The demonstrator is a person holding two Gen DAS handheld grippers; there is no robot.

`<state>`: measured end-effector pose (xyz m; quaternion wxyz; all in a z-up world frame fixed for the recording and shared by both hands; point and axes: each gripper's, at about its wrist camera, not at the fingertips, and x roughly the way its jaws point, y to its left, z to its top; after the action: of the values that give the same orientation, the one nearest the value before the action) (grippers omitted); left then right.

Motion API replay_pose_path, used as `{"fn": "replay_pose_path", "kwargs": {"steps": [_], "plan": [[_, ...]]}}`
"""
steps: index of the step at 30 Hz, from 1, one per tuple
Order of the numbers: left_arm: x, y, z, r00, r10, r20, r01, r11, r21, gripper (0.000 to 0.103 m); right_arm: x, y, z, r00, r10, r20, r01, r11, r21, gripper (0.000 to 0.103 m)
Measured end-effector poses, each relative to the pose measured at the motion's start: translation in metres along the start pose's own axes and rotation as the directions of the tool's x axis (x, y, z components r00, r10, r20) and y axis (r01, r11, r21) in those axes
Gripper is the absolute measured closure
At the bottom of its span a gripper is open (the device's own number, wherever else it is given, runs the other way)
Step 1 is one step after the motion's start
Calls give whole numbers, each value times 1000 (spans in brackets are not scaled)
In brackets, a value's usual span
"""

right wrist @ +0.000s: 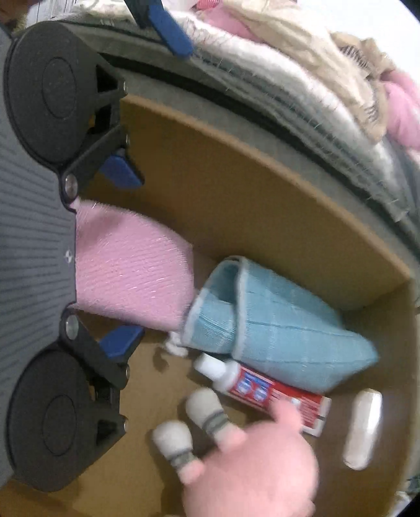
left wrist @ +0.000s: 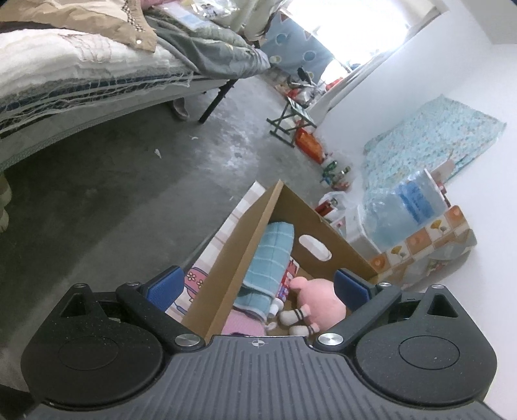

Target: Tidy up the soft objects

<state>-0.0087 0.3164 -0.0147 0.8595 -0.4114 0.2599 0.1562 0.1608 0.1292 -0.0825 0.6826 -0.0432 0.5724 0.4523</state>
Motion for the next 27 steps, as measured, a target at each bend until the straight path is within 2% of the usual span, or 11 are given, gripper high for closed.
{"fn": "replay_pose_path", "kwargs": {"steps": [4,6,8,10,12,16,18,21,23,27], "plan": [[7,-16,-3,1000,5,-19,-5,999,47,4,-57,1,-10,993,-6,117,18,994,-105,42],[13,-29,-3,999,-6,-50,11,997,82,4,-83,5,-20,982,-52,181,90,974,-210,42],[26,-47,-4,993,-26,-116,40,991,128,4,-91,16,-22,965,-117,234,189,931,-314,42],[45,-68,-5,979,-26,-201,61,984,166,4,-98,18,-29,946,-178,272,280,870,-406,42],[72,-92,-8,957,-19,-291,88,970,225,4,-98,14,-37,930,-215,297,340,811,-476,42],[136,-127,-12,890,26,-455,118,951,285,6,-77,11,-43,903,-293,315,429,665,-611,42],[166,-133,-11,864,55,-501,98,957,273,13,-63,9,-42,892,-326,312,450,583,-677,42],[199,-125,-6,831,53,-553,72,977,201,24,-48,8,-43,873,-371,316,468,456,-757,43],[218,-123,-2,819,48,-571,58,984,166,29,-37,9,-42,861,-394,322,469,368,-803,43],[245,-117,1,795,69,-603,30,988,152,50,-15,13,-42,845,-425,324,442,216,-870,45]]}}
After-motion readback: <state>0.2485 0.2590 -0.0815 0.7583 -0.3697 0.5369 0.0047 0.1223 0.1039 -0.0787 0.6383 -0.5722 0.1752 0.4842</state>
